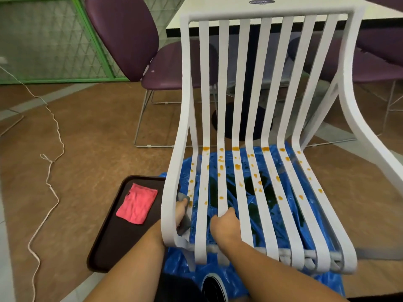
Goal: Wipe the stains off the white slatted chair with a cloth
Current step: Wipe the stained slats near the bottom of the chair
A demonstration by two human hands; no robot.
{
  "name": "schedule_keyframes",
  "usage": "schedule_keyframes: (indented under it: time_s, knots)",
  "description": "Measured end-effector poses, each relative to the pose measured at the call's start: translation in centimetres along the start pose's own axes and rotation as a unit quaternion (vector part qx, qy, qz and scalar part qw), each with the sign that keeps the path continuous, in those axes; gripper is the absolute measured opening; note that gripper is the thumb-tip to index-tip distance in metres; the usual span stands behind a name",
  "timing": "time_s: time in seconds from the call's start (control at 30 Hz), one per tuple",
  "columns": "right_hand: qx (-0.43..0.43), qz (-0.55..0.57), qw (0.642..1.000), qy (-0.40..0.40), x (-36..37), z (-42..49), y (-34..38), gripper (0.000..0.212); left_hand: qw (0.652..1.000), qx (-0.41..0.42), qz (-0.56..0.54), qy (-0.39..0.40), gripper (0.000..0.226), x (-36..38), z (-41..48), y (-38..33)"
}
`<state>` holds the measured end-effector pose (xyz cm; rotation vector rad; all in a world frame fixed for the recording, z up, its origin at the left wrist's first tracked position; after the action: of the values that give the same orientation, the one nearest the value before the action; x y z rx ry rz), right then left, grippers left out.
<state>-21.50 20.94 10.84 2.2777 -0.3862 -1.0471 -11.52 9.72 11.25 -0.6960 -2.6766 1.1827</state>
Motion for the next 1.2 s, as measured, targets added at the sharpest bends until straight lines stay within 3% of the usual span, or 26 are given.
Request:
schedule_keyframes:
  time_s: [0.17,0.3,0.33,0.4,0.53,0.67,0.8,0.9,1.07,1.2]
  knots:
    - [-0.016,-0.030,0.999,-0.010,0.3,0.4,-0.5,0.024,0.999,-0.033,0.022,0.013,0.047,-0.4,1.8,0.7]
    - [-0.022,-0.039,0.999,-0.020,0.6,0.5,-0.6,0.022,0.993,-0.010,0.110,-0.038,0.016,-1.2,3.1,1.7]
    - [-0.025,-0.041,0.999,-0.024,0.6,0.5,-0.6,0.022,0.990,-0.006,0.135,-0.048,0.019,-1.2,3.4,1.9]
    - [-0.031,-0.048,0.998,-0.030,0.8,0.6,-0.6,0.021,0.971,0.002,0.235,-0.048,0.033,-1.1,4.2,2.3]
    - [-0.043,-0.065,0.996,-0.039,1.0,0.6,-0.6,0.021,0.924,0.014,0.381,-0.039,0.033,-0.7,6.0,3.1]
    - [-0.044,-0.072,0.996,-0.037,1.1,0.9,-0.6,0.028,0.938,-0.014,0.345,-0.012,0.038,-0.7,9.2,3.6]
    - [-0.039,-0.077,0.996,-0.035,1.0,0.9,-0.5,0.028,0.952,-0.030,0.303,-0.035,0.046,-1.2,12.9,4.6]
    - [-0.043,-0.083,0.995,-0.032,0.7,0.8,-0.3,0.022,0.933,-0.009,0.360,-0.032,0.040,-0.5,10.0,1.9]
    - [-0.044,-0.088,0.995,-0.031,0.7,0.5,-0.4,0.028,0.881,-0.058,0.467,0.058,0.031,-0.5,6.8,0.2]
    - [-0.047,-0.088,0.995,-0.028,0.4,0.5,-0.1,0.033,0.881,0.039,0.471,-0.034,0.042,0.7,6.2,0.6]
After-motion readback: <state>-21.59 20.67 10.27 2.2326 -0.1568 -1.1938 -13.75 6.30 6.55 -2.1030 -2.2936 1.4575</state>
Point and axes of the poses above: each hand's wrist, its own z-axis towards the middle knuckle, its own x-axis out of the palm, y = z × x, the point moved 1 cm from there along z, towards the middle knuckle, and after that the axes turned 4 degrees about -z, right-handed, at the moved point
